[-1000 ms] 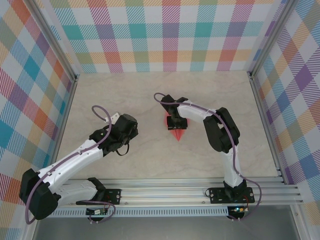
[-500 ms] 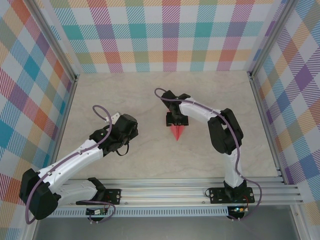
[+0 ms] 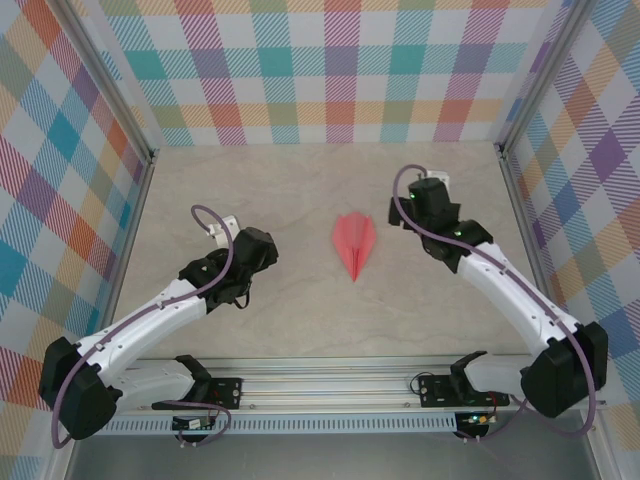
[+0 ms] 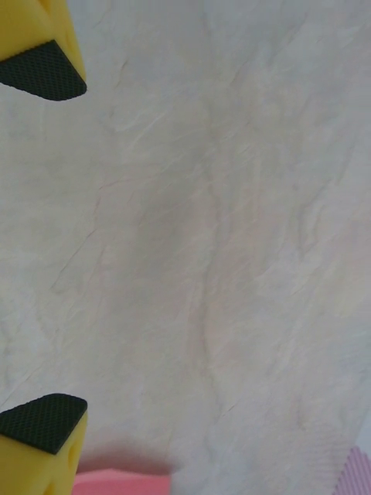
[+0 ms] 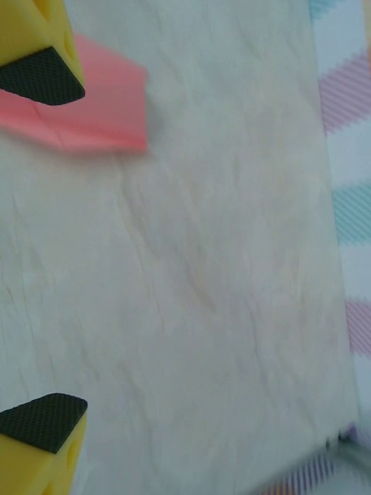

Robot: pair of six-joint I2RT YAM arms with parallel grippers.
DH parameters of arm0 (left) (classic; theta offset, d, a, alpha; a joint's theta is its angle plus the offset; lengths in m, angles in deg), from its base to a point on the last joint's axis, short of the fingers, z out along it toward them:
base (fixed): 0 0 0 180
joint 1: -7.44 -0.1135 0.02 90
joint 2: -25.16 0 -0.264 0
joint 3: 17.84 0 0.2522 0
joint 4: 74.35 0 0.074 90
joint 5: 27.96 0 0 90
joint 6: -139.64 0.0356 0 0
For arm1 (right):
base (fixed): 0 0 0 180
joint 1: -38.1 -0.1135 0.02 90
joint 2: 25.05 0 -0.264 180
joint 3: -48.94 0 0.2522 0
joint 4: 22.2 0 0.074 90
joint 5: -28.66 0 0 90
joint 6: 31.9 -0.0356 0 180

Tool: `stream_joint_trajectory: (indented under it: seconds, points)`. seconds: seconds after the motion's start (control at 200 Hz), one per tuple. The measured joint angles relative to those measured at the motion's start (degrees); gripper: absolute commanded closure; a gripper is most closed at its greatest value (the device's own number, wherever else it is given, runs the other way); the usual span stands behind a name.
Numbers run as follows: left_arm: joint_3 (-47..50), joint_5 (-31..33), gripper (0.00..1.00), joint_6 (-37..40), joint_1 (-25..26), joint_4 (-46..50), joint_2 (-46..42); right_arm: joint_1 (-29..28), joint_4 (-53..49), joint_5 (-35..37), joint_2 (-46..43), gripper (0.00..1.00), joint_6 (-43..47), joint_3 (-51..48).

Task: Fold a paper plane with a square sheet of paper (pick it up from the middle)
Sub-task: Reset both arms

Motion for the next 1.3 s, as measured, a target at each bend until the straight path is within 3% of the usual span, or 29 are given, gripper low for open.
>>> stream_joint_trajectory:
  seconds: [0.125,0.235,0.43,0.585,0.75,0.95,1.155,1.3]
  points:
    - [0.2,6.6,0.0,6.0,-2.8,-1.3,1.6,8.2,5.5,1.9,1.9,0.0,3.7,-9.0]
    - [2.9,11.2,0.0,10.9,-7.0,-5.0,2.1,13.2,12.1,-1.0,5.0,0.0,6.0,-16.0]
    - [12.6,13.4,0.0,21.1,-15.8,-17.2,2.2,17.3,28.1,-8.1,9.9,0.0,10.4,-24.7]
    - [20.9,9.0,0.0,30.0,-19.2,-34.9,5.8,18.2,42.9,-16.0,14.4,0.0,15.6,-27.3]
    - [26.5,2.0,0.0,37.1,-20.9,-53.0,14.0,23.8,60.0,-27.7,15.6,0.0,17.7,-34.2]
    - [28.3,-8.9,0.0,44.7,-23.9,-72.5,19.5,24.0,64.7,-31.0,17.0,0.0,18.1,-36.4]
    - [27.6,-19.4,0.0,44.2,-31.8,-77.3,25.3,24.0,66.6,-31.0,17.0,0.0,18.1,-35.8]
    - [27.0,-22.6,0.0,42.9,-33.9,-77.4,25.8,24.0,67.0,-31.0,17.0,0.0,18.1,-35.8]
